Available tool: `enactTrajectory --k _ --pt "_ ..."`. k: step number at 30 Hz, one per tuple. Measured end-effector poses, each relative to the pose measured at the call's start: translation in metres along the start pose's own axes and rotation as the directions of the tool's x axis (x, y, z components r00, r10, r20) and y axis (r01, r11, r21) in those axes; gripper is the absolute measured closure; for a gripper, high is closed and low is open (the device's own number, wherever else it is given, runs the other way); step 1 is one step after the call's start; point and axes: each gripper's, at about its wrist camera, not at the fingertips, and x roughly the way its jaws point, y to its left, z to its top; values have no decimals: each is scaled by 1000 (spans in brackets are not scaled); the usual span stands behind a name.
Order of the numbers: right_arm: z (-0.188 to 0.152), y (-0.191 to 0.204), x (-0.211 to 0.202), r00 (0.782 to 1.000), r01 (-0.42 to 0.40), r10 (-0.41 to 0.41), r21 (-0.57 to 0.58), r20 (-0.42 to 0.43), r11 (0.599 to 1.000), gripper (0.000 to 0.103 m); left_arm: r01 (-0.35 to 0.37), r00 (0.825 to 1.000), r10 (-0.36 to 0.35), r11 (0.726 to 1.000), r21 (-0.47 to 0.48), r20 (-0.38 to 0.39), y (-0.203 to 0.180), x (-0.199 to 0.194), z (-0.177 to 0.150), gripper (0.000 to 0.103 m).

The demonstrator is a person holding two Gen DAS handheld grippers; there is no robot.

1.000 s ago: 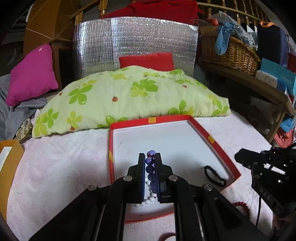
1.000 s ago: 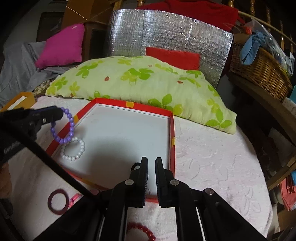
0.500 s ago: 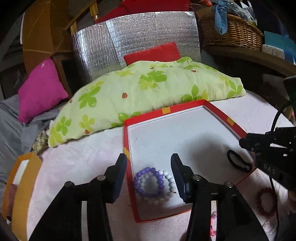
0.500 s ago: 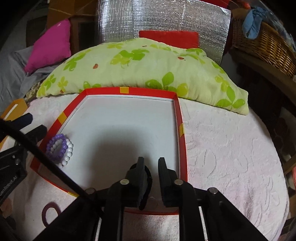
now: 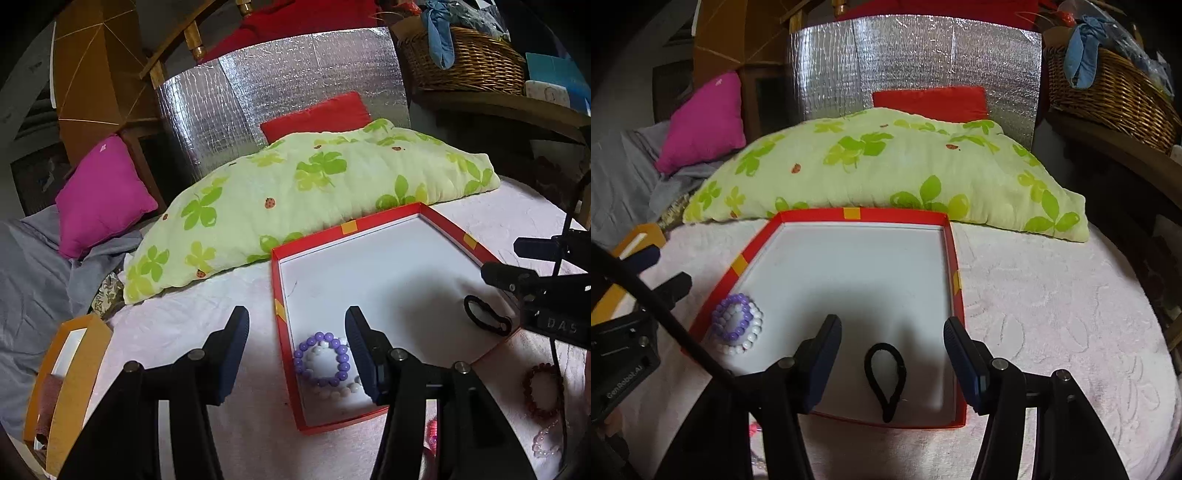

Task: Organize jewelry
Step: 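Nudge the purple bracelet onto the white pearl bracelet with the left gripper, then lift the open left gripper out of the red box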

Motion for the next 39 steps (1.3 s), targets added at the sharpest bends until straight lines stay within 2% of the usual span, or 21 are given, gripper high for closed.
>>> enactTrajectory --k 4,20,24,27,35,39 --pt "1 -6 -7 999 -35 34 37 20 999 41 -5 1000 5 1000 9 3 -1 -2 0 47" --pt "1 -18 -30 996 -63 58 67 73 996 41 -16 1000 16 1000 14 -11 1 -6 -5 47" --pt "-4 -30 -49 994 -51 43 76 95 996 41 -6 1000 5 1000 -6 -19 9 -14 -12 47" --pt "-11 -44 -66 994 -21 11 85 110 996 42 5 999 -6 999 -33 -39 15 -22 -23 39" --pt "-57 -70 -94 1000 -21 18 158 18 987 42 18 992 -27 997 -72 -125 28 -47 -70 38" --pt "-84 -69 -105 998 -40 47 171 -39 984 42 47 982 -70 990 -132 -177 38 -56 -96 38"
